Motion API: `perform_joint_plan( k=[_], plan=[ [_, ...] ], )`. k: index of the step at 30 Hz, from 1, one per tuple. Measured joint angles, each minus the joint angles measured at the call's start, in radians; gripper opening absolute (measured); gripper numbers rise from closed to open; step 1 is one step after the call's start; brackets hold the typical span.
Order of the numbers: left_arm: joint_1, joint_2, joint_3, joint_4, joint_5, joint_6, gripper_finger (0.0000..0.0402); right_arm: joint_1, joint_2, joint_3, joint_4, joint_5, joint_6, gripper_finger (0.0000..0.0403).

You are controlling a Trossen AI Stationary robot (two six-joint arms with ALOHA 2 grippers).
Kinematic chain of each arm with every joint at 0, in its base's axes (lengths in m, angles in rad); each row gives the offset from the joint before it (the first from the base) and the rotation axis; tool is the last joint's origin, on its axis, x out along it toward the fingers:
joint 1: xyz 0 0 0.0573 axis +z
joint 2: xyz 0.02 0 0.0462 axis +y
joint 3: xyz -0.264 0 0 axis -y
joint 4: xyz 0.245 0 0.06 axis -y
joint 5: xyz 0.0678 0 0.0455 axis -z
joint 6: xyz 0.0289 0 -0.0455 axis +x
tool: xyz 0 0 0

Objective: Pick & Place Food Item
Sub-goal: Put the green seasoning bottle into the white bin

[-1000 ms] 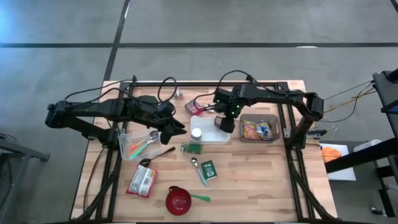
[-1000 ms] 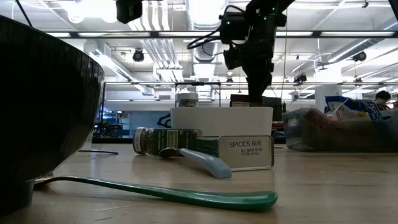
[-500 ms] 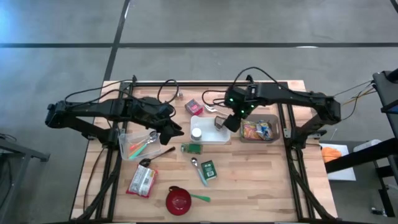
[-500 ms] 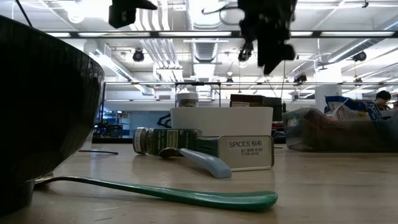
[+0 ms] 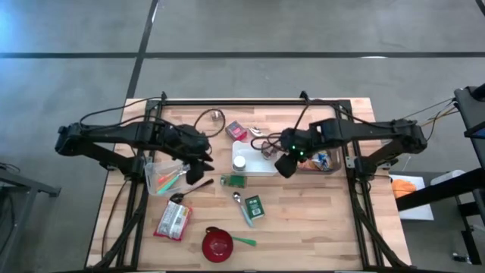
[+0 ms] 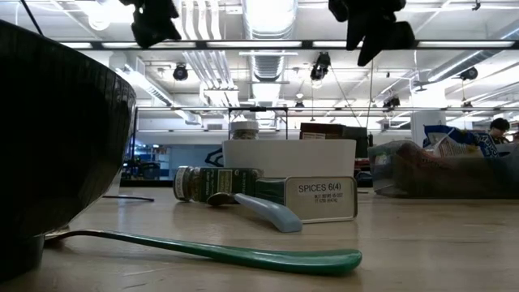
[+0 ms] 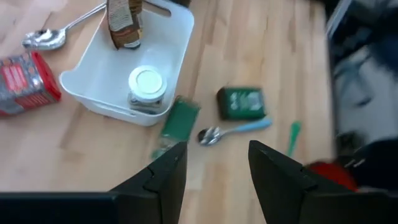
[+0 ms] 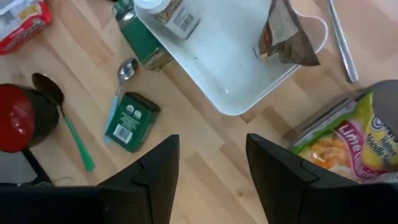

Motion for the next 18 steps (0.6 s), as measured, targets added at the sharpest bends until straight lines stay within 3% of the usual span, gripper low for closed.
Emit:
perform_joint_plan(
  k=[6,13,18],
  plan=[
    [-0.033,0.001,-0.145,0.118,-0.041,0.17,0.0173,0.1,-0.005,-0.004,0.0,0.139,0.07,0.0184],
    [-0.036,0.002,-0.341,0.406,-0.044,0.078,0.0173,0.151,-0.013,-0.006,0.001,0.192,0.086,0.0184],
    [-0.04,0.002,-0.412,0.475,-0.041,0.094,0.0177,0.151,-0.013,-0.012,0.0,0.192,0.082,0.0184]
  ],
)
